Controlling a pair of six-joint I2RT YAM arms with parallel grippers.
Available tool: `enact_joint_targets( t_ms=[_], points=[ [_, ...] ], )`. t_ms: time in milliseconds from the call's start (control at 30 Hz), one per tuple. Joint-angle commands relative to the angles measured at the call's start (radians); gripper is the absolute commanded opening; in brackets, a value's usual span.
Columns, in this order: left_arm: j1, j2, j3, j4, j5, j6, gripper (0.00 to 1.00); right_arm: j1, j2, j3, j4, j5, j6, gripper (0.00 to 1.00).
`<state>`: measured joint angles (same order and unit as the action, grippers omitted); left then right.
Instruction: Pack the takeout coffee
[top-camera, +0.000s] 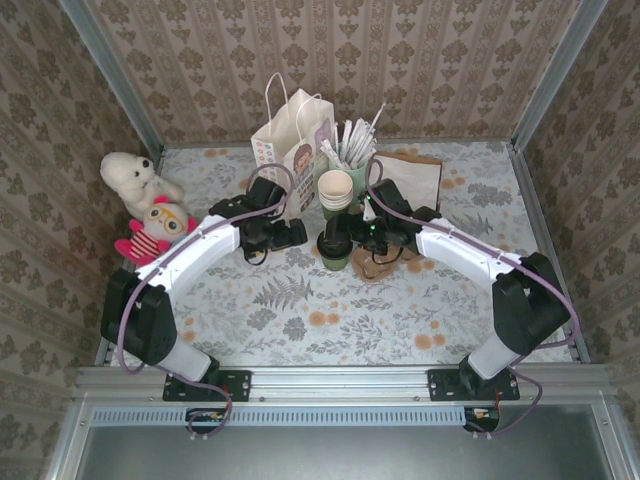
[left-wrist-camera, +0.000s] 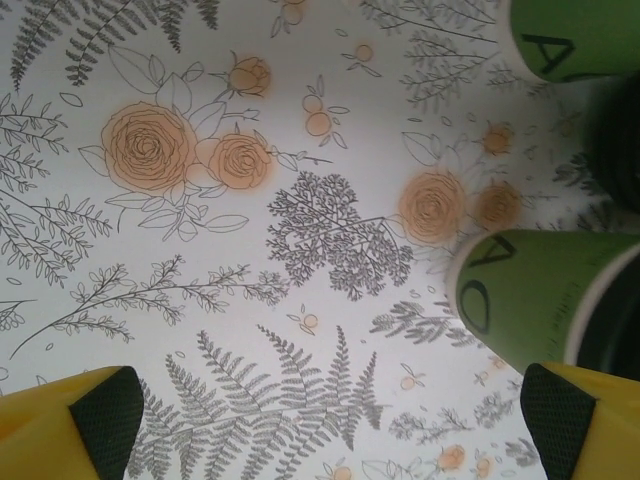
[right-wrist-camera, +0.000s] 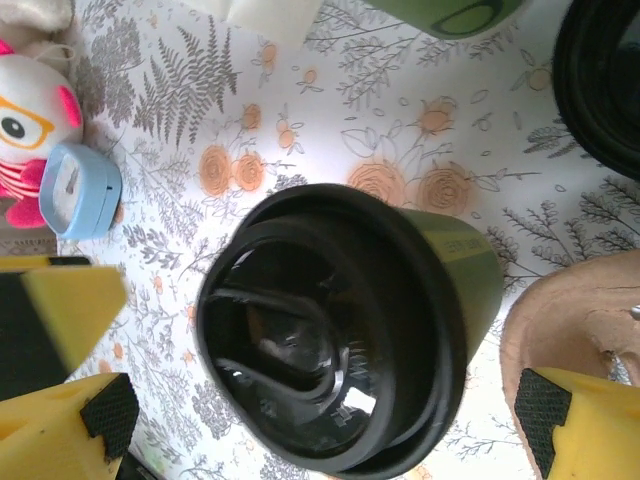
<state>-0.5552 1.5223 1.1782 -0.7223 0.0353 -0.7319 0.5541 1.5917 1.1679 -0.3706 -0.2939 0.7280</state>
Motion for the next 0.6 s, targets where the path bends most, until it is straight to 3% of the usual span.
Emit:
enact_joint_targets(
  t_ms=[0, 333, 567],
  points=[
    [0.005, 0.028, -0.033, 0.061, -0.035, -0.056, 1.00, 0.029, 0.030, 0.090, -0.143, 0.120, -0.068, 1.00],
    [0.008, 0.101, -0.078, 0.131, -0.024, -0.110, 1.00, 0.087, 0.136, 0.258, -0.335, 0.238, -0.150, 1.00],
    [0.007, 0.142, -0.069, 0.162, 0.007, -0.115, 1.00, 0.114, 0.191, 0.324, -0.385, 0.236, -0.174, 1.00]
  ],
)
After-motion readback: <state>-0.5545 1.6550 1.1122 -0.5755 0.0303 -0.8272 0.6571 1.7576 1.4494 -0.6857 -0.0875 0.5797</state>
